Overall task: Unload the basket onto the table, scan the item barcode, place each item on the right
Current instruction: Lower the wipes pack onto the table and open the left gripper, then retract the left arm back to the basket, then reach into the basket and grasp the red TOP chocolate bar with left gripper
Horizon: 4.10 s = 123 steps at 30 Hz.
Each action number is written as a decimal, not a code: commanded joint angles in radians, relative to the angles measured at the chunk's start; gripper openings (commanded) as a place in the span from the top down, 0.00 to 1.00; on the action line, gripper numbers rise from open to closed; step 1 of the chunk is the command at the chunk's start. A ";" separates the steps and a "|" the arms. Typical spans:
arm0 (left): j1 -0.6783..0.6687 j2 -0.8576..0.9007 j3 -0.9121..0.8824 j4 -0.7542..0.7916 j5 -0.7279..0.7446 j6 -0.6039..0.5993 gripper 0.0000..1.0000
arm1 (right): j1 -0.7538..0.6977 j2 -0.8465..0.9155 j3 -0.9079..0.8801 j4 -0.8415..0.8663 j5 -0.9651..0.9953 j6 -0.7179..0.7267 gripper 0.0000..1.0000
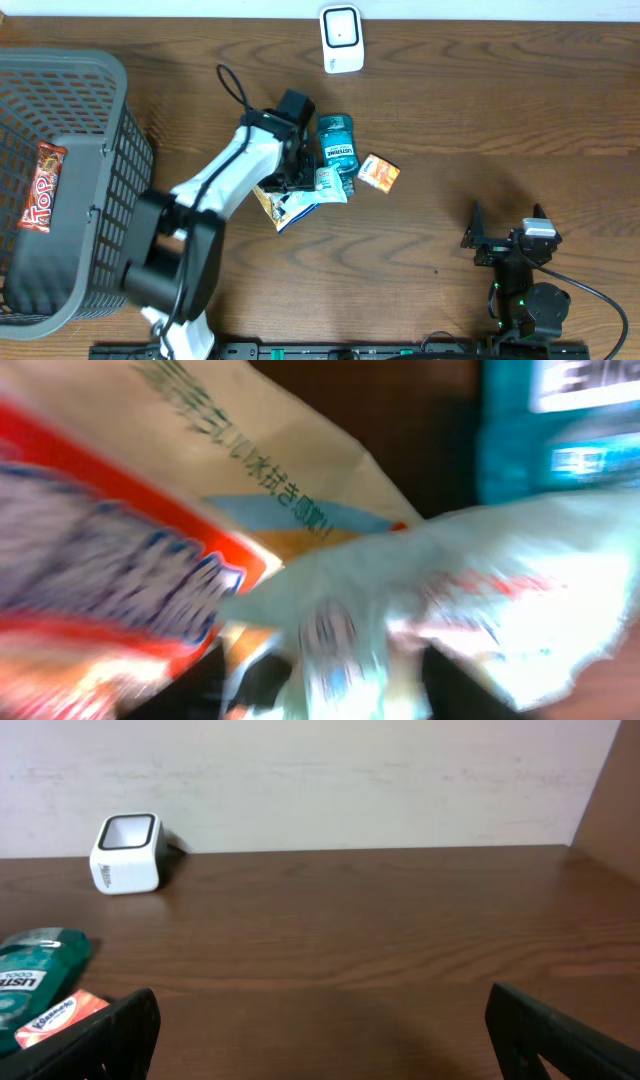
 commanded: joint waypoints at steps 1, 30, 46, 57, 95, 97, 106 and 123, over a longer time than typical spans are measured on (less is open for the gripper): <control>0.000 -0.176 0.007 0.000 -0.052 0.031 0.02 | 0.008 -0.003 -0.002 -0.003 -0.006 0.013 0.01; 0.000 -1.224 0.014 0.472 -0.732 0.091 0.00 | 0.008 -0.003 -0.002 -0.003 -0.005 0.014 0.01; 0.000 -1.234 0.014 0.509 -0.872 0.309 0.00 | 0.008 -0.003 -0.002 -0.003 -0.005 0.013 0.01; 0.000 -1.238 0.014 0.517 -0.872 0.364 0.00 | 0.008 -0.003 -0.002 -0.003 -0.006 0.013 0.01; 0.441 -0.788 0.014 0.692 -1.405 0.362 0.02 | 0.008 -0.003 -0.002 -0.003 -0.005 0.013 0.01; 0.512 -0.729 0.014 0.600 -1.341 0.274 0.02 | 0.008 -0.003 -0.002 -0.003 -0.006 0.013 0.01; 0.860 -0.517 0.014 0.166 -0.772 -0.252 0.02 | 0.008 -0.003 -0.002 -0.003 -0.006 0.013 0.01; 1.078 -0.113 0.007 0.106 -0.511 -0.338 0.02 | 0.008 -0.003 -0.002 -0.004 -0.005 0.013 0.01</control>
